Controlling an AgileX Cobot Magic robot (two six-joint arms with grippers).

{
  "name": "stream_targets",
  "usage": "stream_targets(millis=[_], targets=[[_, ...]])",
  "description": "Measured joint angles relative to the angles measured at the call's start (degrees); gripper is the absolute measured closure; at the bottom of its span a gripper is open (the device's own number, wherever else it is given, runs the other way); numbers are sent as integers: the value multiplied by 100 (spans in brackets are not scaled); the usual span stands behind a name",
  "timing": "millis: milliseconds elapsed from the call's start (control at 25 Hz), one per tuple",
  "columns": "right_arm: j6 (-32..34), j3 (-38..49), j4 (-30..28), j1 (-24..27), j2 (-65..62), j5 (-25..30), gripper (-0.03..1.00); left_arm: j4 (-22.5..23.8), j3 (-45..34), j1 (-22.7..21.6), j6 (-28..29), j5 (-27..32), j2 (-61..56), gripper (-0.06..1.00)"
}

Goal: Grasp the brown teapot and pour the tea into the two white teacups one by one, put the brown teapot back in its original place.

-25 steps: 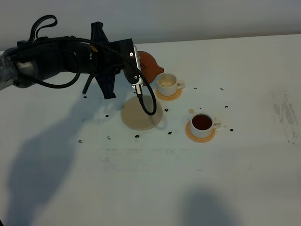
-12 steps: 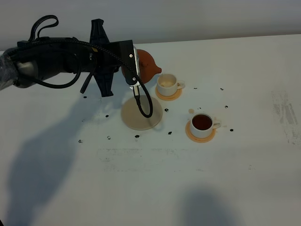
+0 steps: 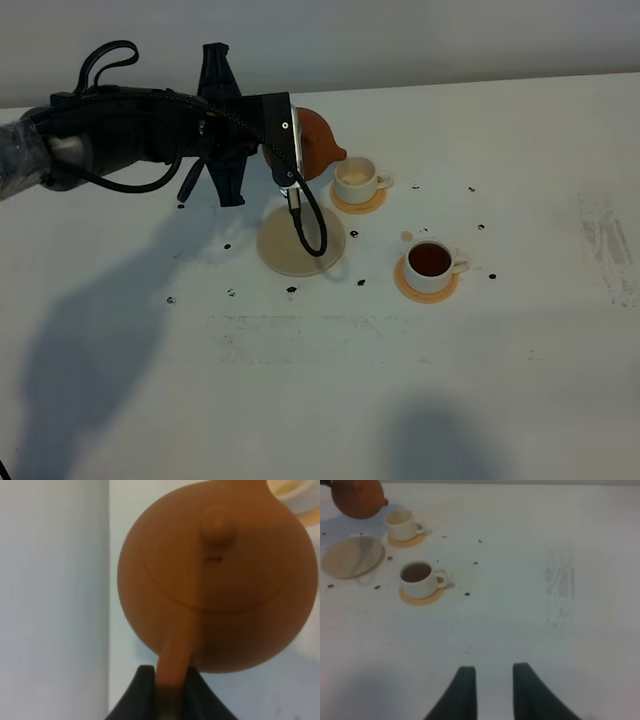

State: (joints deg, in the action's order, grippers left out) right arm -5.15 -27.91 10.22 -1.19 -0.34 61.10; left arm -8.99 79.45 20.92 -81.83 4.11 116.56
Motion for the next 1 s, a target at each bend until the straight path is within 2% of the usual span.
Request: stream_targets(millis=[240,1000], targets=[[0,0,0,0,0,-5,77,361,0,12,5,-95,0,84],[0,0,0,0,0,-5,77,899,0,117,5,-281,0,84]])
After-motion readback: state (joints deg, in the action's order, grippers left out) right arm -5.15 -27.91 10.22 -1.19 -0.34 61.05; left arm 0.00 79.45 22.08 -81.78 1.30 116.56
